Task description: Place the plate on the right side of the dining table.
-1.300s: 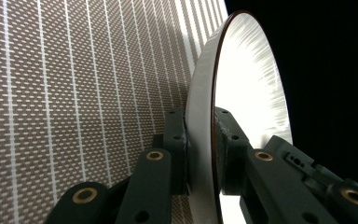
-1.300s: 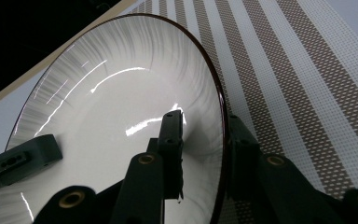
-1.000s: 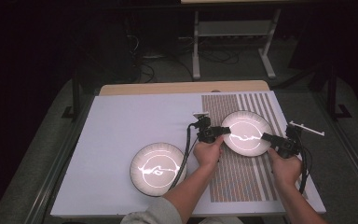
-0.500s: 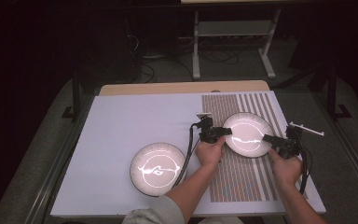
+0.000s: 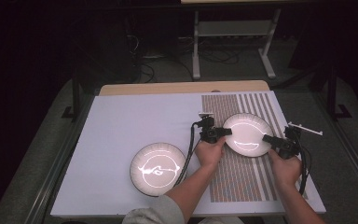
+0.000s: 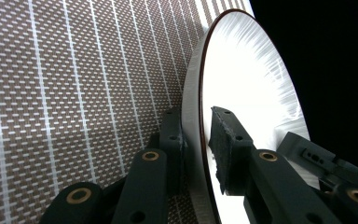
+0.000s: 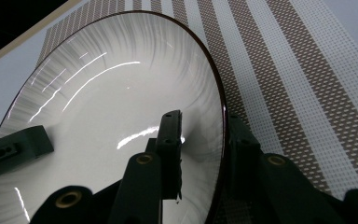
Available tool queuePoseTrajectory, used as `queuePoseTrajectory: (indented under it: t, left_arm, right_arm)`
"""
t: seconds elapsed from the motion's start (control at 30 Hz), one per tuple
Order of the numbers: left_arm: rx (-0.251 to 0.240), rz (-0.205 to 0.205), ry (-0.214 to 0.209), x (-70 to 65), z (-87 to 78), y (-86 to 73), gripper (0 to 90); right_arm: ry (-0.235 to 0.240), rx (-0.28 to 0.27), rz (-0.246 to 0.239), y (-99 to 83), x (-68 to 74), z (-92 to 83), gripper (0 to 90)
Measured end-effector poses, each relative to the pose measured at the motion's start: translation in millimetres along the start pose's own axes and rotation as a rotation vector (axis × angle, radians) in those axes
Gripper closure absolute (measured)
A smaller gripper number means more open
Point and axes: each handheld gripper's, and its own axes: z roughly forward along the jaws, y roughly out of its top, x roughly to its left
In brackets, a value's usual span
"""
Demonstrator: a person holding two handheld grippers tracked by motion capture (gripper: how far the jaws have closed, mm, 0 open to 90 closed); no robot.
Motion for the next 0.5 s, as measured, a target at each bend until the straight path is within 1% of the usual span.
queuePoseTrajectory:
  t: [0.1, 0.17, 0.3, 0.33, 0.37, 0.4, 0.43, 0.47, 0.5]
  left_arm:
    - [-0.006, 0.034, 0.018, -2.5, -0.1, -0.5, 73.4]
    - [-0.005, 0.073, 0.034, -4.3, -0.4, -0.5, 72.3]
    - [-0.007, 0.09, 0.039, -5.1, 0.1, -0.3, 71.3]
    - [-0.001, 0.099, 0.038, -5.4, -0.3, 0.0, 69.8]
    - [0.001, 0.103, 0.034, -5.6, -0.5, 0.1, 66.2]
    - [0.003, 0.104, 0.031, -5.8, -0.6, 0.4, 66.2]
    - [0.004, 0.104, 0.028, -6.1, -1.0, 0.7, 65.0]
    - [0.005, 0.109, 0.032, -6.3, -1.3, 0.9, 63.6]
    - [0.004, 0.123, 0.041, -7.1, -2.3, 1.0, 63.1]
  right_arm:
    - [-0.003, -0.004, -0.012, -0.5, 0.6, 0.1, 69.1]
    - [-0.009, -0.007, -0.029, -0.9, 1.4, -0.1, 68.5]
    - [-0.018, -0.014, -0.051, -1.3, 1.7, 0.1, 68.4]
    - [-0.022, -0.016, -0.058, -1.3, 2.0, 0.1, 67.8]
    - [-0.026, -0.023, -0.066, -1.1, 2.4, -0.7, 66.4]
    - [-0.026, -0.023, -0.066, -1.1, 2.4, -0.7, 66.4]
    - [-0.023, -0.034, -0.074, -0.9, 2.3, -1.5, 66.2]
    - [-0.025, -0.044, -0.082, -0.3, 2.4, -2.9, 66.2]
    - [-0.025, -0.048, -0.089, -0.2, 2.5, -3.3, 66.2]
